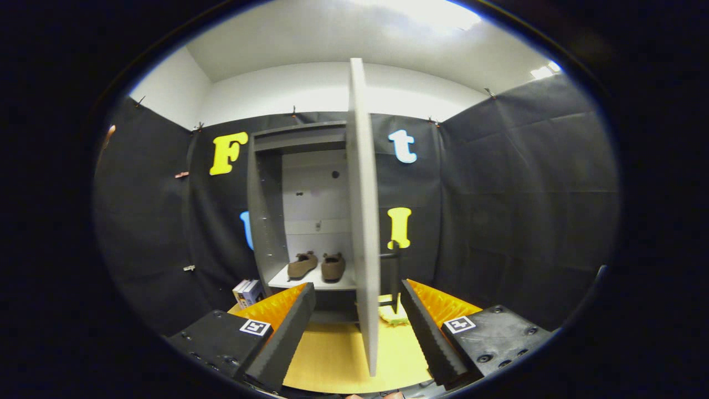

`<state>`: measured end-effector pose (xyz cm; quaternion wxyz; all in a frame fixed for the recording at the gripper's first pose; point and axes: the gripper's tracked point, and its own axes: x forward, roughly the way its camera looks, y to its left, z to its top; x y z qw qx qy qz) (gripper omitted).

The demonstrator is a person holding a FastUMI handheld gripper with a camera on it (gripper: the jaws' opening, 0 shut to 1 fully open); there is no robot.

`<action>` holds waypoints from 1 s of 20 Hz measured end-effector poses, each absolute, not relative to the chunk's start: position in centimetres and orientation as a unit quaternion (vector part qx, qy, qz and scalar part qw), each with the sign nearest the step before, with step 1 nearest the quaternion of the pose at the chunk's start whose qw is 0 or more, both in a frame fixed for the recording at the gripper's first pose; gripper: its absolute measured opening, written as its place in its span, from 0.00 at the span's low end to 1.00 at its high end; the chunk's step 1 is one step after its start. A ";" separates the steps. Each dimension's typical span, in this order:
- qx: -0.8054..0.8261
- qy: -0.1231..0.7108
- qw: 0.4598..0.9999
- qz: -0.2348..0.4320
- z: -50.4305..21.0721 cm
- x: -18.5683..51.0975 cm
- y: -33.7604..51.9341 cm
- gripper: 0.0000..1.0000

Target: Open the shoe cabinet door, grab the shoes and put them into the shoe cabinet, then close the shoe cabinet door.

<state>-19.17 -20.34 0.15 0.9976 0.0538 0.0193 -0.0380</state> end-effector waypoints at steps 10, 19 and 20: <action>0.035 0.014 0.988 -0.152 -2.7 -14.7 -34.1 0.98; 0.061 0.041 0.994 -0.078 -4.0 -9.4 -29.2 0.98; 0.053 0.039 0.995 -0.080 -3.9 -9.5 -29.0 0.98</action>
